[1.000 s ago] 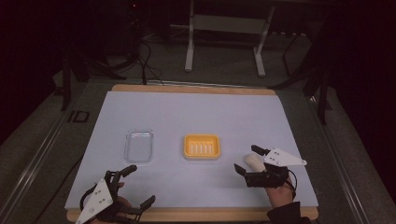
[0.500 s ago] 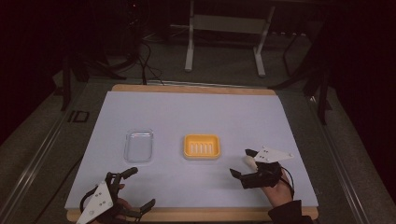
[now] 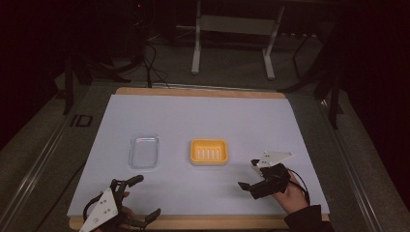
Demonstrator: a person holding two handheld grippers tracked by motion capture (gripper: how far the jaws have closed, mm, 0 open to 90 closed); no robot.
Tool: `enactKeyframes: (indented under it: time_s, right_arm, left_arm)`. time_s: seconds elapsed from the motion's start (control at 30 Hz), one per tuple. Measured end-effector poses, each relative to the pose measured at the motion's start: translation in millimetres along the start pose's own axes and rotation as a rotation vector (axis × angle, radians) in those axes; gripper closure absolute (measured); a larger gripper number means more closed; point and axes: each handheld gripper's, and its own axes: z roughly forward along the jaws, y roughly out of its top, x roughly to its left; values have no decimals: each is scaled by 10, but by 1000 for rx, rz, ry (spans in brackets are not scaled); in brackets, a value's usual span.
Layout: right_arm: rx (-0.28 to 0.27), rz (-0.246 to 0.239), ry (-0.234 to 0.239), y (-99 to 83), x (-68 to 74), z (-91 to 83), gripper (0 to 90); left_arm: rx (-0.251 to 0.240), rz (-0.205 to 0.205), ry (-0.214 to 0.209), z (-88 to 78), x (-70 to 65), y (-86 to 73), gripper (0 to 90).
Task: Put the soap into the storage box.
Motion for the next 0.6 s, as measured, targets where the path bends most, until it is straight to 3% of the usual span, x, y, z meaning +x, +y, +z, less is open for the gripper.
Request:
enactKeyframes:
  time_s: [0.33, 0.37, 0.43, 0.53, 0.6]
  right_arm:
    - [128, -19, 38, -40, -25, -20, 121]
    - [173, -39, 23, -57, -16, -9, 127]
    - [191, -54, 14, -75, -7, 2, 122]
    - [232, -51, 38, -90, -6, 16, 122]
    - [295, -47, 42, -111, -1, 28, 122]
  left_arm:
    - [16, 7, 4, 17, 5, -9, 1]
    - [16, 6, 4, 23, 4, -10, 1]
    - [16, 5, 5, 24, 5, -10, 1]
    - [15, 2, 9, 19, 14, -10, 1]
    - [13, -1, 9, 18, 21, -11, 1]
